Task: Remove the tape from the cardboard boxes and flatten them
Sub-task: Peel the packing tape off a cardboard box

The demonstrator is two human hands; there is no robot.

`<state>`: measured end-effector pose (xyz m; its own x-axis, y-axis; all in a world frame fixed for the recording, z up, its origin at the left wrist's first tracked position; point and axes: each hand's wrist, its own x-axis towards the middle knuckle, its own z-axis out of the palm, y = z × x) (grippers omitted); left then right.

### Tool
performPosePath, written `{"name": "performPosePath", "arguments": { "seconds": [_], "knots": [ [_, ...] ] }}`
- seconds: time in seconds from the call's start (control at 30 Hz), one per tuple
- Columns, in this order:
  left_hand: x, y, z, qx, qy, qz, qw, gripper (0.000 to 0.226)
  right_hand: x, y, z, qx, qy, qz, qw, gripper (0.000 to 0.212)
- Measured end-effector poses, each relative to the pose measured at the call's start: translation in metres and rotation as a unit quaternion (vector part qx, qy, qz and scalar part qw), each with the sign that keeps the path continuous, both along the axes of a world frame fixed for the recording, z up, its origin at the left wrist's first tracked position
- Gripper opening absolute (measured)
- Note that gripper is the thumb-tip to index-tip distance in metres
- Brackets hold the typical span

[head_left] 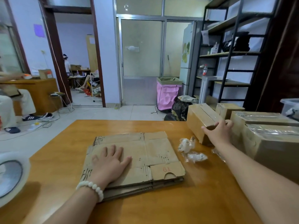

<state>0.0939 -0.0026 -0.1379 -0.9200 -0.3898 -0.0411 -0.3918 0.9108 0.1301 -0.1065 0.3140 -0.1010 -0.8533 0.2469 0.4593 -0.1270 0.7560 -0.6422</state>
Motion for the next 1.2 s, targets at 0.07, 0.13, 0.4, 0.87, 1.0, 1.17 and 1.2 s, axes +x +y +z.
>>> {"name": "performPosePath", "arguments": {
  "seconds": [0.07, 0.13, 0.4, 0.87, 1.0, 1.17, 1.2],
  "knots": [
    [0.0, 0.0, -0.001, -0.001, 0.012, -0.001, 1.0, 0.07, 0.019, -0.011, 0.008, -0.029, 0.055, 0.03, 0.998, 0.057],
    [0.0, -0.001, -0.001, 0.001, 0.027, 0.0, 1.0, 0.071, 0.046, -0.031, 0.016, -0.053, 0.135, 0.092, 0.985, 0.064],
    [0.021, -0.005, 0.004, 0.464, 0.392, -0.035, 0.794, 0.113, 0.169, -0.116, -0.008, -0.048, 0.235, 0.344, 0.908, 0.087],
    [0.038, -0.013, 0.007, 0.745, 0.353, -0.07, 0.562, 0.067, 0.147, -0.13, 0.008, 0.077, 0.089, 0.358, 0.926, 0.076],
    [0.036, -0.009, 0.011, 0.692, 0.4, -0.076, 0.596, 0.038, 0.162, -0.145, 0.013, -0.083, -0.075, 0.488, 0.866, 0.053],
    [0.041, -0.018, 0.002, 0.737, 0.387, -0.041, 0.553, 0.04, 0.166, -0.162, -0.015, -0.223, -0.086, 0.502, 0.831, 0.054],
    [0.041, -0.021, 0.0, 0.742, 0.386, -0.042, 0.547, 0.042, 0.166, -0.163, -0.018, -0.23, -0.081, 0.497, 0.833, 0.046]
  ]
}}
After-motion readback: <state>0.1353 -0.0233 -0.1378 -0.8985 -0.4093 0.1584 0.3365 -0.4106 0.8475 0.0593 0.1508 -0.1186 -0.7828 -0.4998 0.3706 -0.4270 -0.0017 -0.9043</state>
